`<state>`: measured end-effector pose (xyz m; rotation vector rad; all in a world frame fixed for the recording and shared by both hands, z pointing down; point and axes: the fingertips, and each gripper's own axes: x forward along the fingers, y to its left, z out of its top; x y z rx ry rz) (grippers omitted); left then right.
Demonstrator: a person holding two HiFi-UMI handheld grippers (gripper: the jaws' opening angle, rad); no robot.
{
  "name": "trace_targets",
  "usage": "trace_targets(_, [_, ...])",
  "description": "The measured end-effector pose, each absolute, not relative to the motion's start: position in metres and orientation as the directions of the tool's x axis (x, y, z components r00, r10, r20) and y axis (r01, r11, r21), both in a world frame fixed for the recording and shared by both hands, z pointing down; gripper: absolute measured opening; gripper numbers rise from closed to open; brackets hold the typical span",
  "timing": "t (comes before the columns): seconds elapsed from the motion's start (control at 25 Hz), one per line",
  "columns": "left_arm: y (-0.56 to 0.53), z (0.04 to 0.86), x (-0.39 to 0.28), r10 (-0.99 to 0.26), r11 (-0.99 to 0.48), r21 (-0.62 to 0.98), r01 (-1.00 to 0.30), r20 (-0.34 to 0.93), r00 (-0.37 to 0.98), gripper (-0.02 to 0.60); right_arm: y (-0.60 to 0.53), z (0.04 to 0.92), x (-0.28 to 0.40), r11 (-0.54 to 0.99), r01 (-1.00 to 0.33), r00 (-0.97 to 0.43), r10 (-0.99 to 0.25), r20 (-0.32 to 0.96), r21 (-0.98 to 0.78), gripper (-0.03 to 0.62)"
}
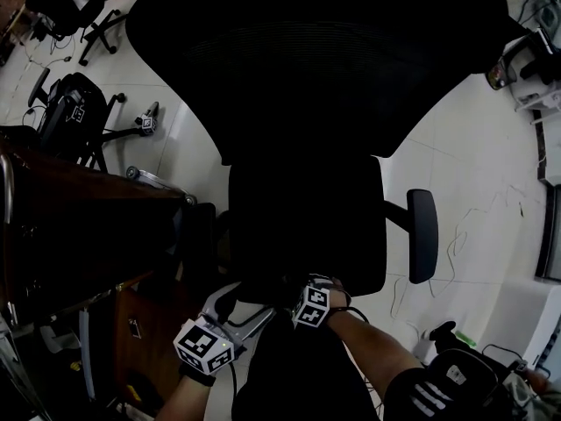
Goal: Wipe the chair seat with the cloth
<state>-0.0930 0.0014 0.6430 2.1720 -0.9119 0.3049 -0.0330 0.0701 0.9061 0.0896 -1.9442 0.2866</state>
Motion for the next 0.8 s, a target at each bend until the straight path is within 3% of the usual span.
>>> trace_targets(0.28, [-0.015,0.637,-0.035,-0.436,-0.546,0.571,-0.613,0.431,0.79,0.345,0.045,0.904,0.118,0.877,-0.465,-0.294,-0.029,0.955,-0.117,0.048])
trace_targets(0.44, [-0.02,0.634,-0.006,-0.395,-0.571,0.582,-0.578,0.423,0.816,0.345,0.038,0.897,0.176,0.833,-0.548,-0.253,-0.074,0.965,-0.079,0.048])
trace_targets(0.68, [-0.028,0.629,0.012,-0.375,-0.591,0.575,-0.566,0.426,0.824,0.345,0.031,0.893,0.198,0.751,-0.654,-0.238,-0.096,0.967,-0.087,0.048])
trace_targets(0.8, [-0.034,0.62,0.01,-0.396,-0.58,0.567,-0.584,0.431,0.811,0.344,0.015,0.87,0.182,0.699,-0.705,-0.31,-0.145,0.94,-0.125,0.048])
